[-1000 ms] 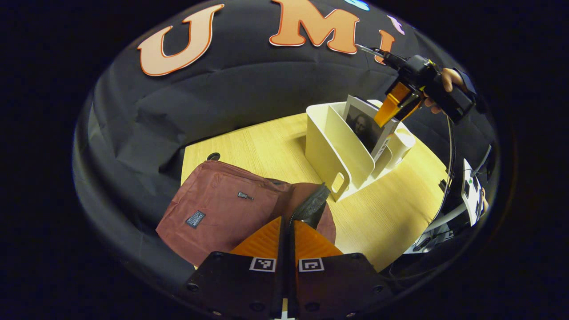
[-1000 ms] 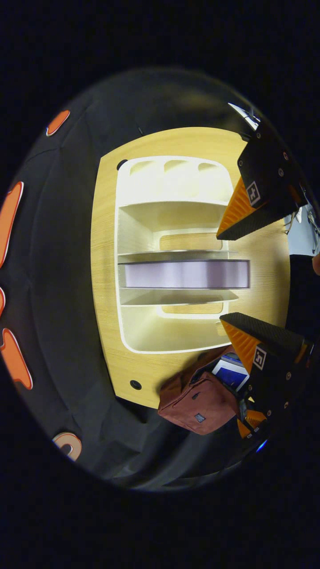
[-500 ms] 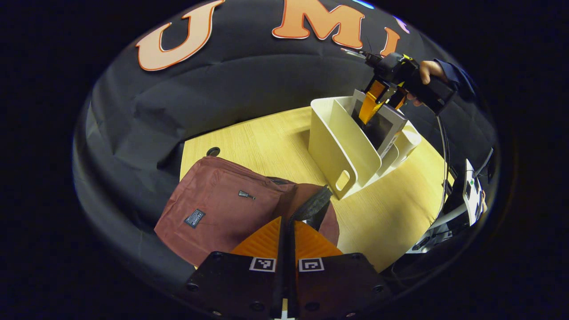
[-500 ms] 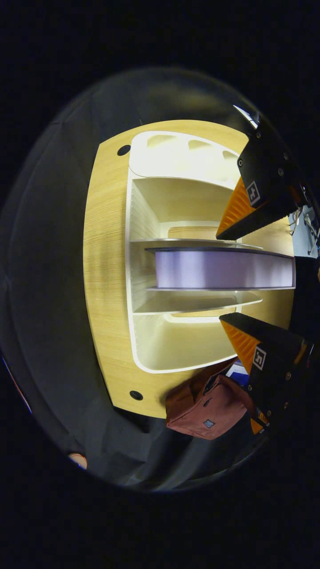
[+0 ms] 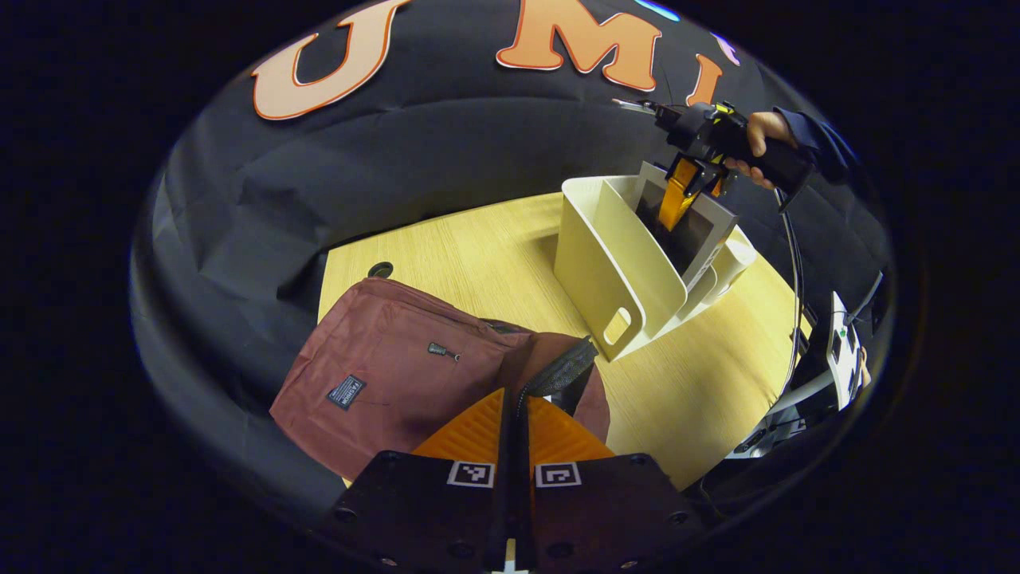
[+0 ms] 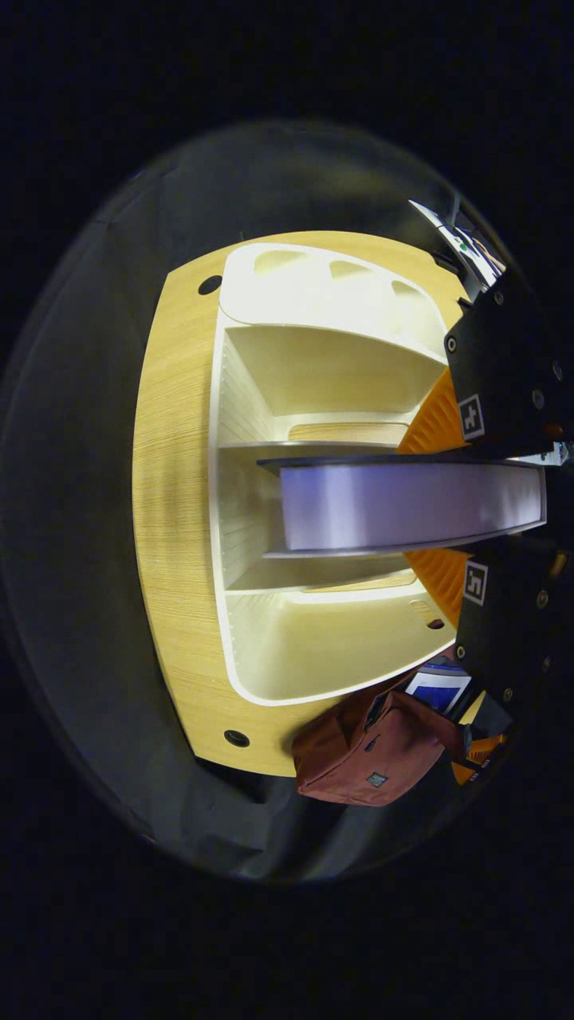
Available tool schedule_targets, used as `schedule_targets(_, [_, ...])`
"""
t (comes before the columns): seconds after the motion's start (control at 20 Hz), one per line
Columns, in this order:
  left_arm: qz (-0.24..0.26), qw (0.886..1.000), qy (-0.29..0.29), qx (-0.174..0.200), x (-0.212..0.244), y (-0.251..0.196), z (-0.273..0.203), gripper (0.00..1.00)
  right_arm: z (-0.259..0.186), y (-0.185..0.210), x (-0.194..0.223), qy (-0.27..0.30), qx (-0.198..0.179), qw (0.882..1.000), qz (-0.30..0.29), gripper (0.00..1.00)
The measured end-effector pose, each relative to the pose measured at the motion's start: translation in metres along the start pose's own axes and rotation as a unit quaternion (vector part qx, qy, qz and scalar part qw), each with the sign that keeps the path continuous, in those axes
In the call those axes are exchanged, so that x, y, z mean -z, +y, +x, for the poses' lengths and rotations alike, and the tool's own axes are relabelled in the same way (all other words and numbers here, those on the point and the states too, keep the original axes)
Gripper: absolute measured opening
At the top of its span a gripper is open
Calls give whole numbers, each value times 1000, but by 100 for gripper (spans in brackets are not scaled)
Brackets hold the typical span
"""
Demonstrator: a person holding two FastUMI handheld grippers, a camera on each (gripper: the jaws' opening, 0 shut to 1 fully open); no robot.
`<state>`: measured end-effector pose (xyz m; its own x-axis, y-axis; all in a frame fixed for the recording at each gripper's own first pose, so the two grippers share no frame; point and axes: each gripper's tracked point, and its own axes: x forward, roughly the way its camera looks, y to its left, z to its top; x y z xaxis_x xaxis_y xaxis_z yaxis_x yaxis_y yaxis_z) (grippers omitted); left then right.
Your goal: Open the schoolbag, grab two books from the bookshelf and put them into the schoolbag.
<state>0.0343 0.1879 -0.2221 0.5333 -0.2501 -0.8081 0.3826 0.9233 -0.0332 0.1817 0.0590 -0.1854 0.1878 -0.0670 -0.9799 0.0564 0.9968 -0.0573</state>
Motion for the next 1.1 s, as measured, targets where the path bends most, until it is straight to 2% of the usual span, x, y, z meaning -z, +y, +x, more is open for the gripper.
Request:
schedule_targets(0.3, [-1,1000,-10,13,-2,4,1,5,-80,1,-5,-52,-13,999,0,40])
schedule_targets(0.55, [8,1000,-17,10,-7,16,-7,5,-143,12,20,-85,-49,995,0,39])
schedule_targets(0.85, [51,998,-23,-3,-19,21,-20,5,-177,24,68,-114,-100,988,9,39])
schedule_targets(1.1, [59,998,-25,-7,-22,20,-27,5,-172,34,115,-114,-149,981,46,39])
